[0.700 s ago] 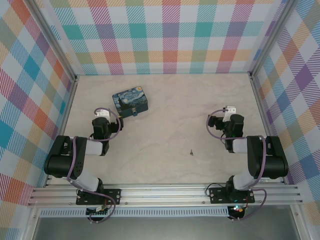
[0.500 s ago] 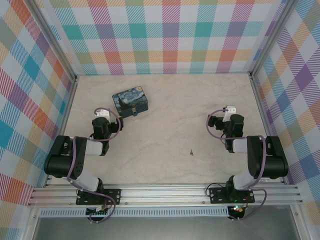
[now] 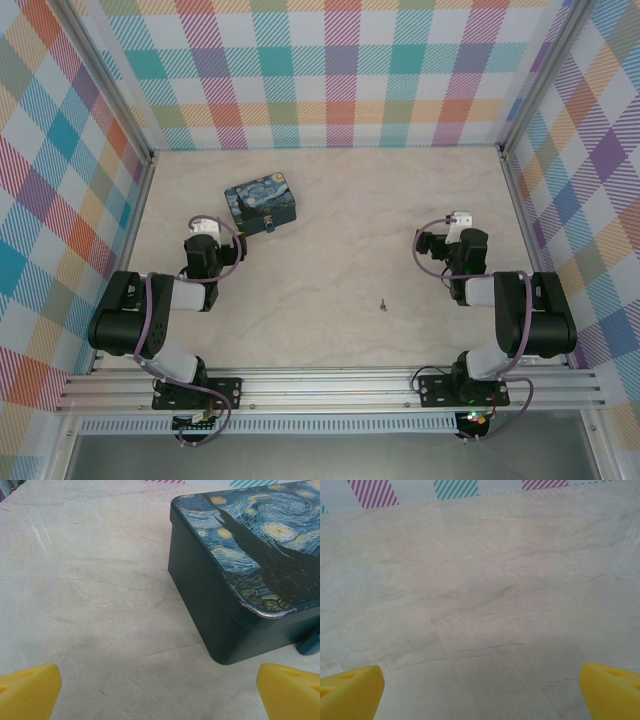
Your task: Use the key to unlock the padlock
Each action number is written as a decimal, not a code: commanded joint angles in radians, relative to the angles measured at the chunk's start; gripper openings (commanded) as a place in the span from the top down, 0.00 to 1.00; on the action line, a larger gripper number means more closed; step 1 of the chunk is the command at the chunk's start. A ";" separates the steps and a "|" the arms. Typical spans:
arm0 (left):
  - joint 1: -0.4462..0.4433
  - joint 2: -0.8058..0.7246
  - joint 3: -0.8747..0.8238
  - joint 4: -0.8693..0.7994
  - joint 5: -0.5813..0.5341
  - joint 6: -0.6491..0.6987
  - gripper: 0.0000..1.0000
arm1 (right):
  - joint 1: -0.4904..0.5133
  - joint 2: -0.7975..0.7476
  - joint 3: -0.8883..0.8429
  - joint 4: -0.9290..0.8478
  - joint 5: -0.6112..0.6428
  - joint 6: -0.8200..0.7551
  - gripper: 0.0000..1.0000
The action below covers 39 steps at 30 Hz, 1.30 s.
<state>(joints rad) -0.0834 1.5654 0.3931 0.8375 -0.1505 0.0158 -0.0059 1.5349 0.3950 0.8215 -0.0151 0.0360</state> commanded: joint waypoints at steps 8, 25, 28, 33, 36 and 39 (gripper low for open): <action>0.009 -0.062 0.002 -0.030 -0.014 -0.007 0.00 | 0.001 -0.001 0.010 0.020 -0.006 -0.013 0.00; -0.022 -0.397 0.399 -0.852 0.121 -0.230 0.00 | 0.011 -0.316 0.264 -0.792 -0.080 0.208 0.00; -0.082 -0.288 0.511 -0.893 0.124 -0.224 0.00 | 0.039 -0.340 0.341 -0.967 -0.131 0.254 0.00; -0.163 -0.082 0.711 -0.981 0.158 -0.224 0.00 | 0.115 -0.347 0.414 -1.160 -0.147 0.305 0.00; -0.194 0.035 0.821 -1.037 0.173 -0.206 0.00 | 0.153 -0.336 0.428 -1.220 -0.142 0.318 0.00; -0.204 0.132 0.902 -1.059 0.191 -0.183 0.00 | 0.185 -0.331 0.409 -1.224 -0.118 0.321 0.00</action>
<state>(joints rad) -0.2760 1.6455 1.2274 -0.1417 0.0086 -0.1898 0.1589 1.1973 0.7948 -0.3122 -0.1352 0.3267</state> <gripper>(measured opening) 0.999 0.996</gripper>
